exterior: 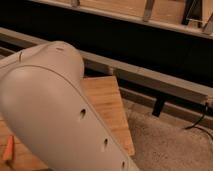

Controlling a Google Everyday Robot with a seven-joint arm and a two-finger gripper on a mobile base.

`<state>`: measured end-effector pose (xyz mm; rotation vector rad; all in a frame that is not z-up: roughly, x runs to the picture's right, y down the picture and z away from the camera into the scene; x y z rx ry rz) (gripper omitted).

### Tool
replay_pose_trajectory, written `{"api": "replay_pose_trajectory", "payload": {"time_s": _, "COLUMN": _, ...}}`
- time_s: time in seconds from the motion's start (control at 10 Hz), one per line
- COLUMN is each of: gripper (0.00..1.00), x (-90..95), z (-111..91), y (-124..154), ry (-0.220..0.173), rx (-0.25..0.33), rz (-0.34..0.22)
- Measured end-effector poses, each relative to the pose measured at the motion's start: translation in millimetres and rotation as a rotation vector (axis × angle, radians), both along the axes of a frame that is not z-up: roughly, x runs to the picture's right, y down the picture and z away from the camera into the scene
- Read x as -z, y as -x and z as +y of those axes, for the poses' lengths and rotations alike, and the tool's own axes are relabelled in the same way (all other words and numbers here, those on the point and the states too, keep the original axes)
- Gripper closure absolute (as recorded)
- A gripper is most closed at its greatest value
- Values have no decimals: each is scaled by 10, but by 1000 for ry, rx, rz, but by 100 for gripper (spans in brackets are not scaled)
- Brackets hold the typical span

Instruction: Place the pepper in the ceramic cup

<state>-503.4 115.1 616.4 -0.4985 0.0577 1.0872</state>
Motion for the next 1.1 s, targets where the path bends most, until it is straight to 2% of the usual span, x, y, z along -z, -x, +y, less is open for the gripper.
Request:
{"api": "replay_pose_trajectory", "payload": {"time_s": 0.3, "gripper": 35, "x": -95, "z": 247, "y": 26, "ry": 57, "rx": 37, "rz": 5}}
{"api": "replay_pose_trajectory", "payload": {"time_s": 0.5, "gripper": 35, "x": -187, "z": 481, "y": 73, "ry": 102, "rx": 62, "rz": 1}}
{"api": "replay_pose_trajectory", "payload": {"time_s": 1.1, "gripper": 35, "x": -443, "z": 852, "y": 151, "ry": 145, "rx": 106, "rz": 2}}
